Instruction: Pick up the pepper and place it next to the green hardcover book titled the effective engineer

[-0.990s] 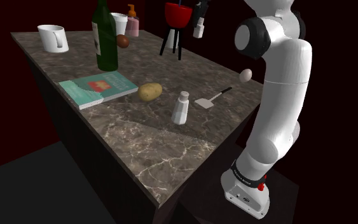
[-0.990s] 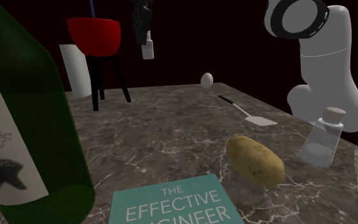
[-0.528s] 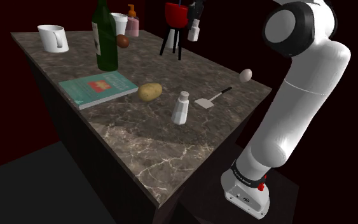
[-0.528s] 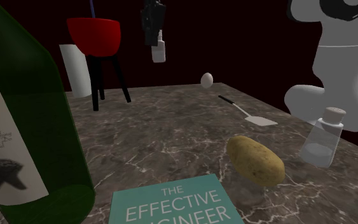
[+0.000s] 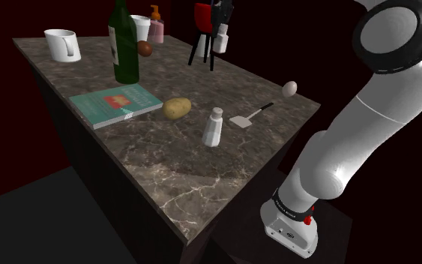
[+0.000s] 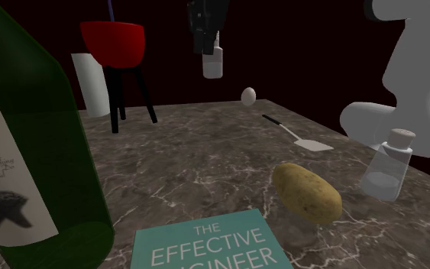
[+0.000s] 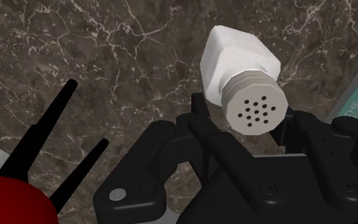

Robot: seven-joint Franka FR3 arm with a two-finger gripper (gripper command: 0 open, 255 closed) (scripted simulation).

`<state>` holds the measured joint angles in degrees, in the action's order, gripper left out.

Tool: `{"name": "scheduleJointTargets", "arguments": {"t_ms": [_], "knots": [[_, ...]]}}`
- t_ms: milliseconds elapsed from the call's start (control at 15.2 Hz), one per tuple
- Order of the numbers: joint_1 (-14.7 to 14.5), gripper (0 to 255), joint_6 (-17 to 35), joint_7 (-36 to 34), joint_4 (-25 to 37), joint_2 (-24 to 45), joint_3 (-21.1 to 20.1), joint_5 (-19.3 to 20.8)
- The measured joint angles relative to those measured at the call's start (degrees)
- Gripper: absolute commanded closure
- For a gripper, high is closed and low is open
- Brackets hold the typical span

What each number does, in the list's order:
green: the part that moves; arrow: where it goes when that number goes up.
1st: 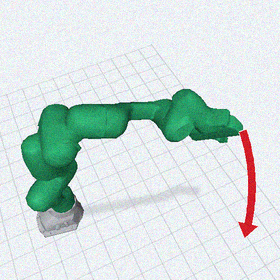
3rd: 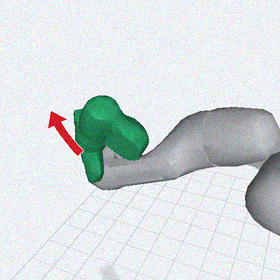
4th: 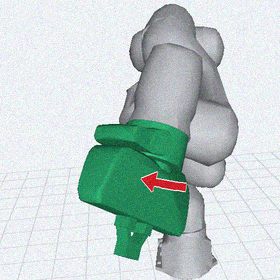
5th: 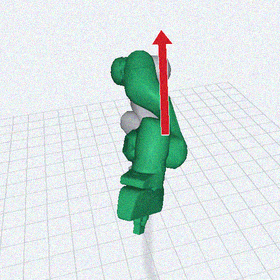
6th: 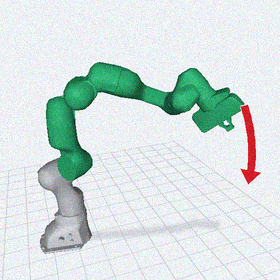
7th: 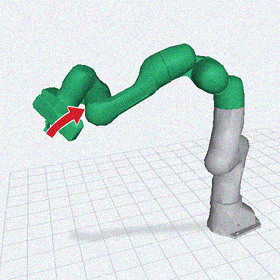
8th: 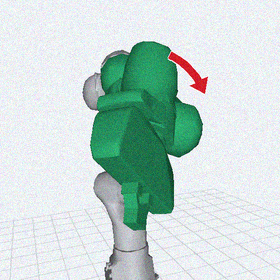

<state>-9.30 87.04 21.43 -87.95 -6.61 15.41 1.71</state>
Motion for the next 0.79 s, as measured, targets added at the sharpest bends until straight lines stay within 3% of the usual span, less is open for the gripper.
{"name": "scheduleJointTargets", "arguments": {"t_ms": [792], "knots": [[-6.4,255,-0.1,-17.3,-8.5,-8.2,-11.0,1.0]]}}
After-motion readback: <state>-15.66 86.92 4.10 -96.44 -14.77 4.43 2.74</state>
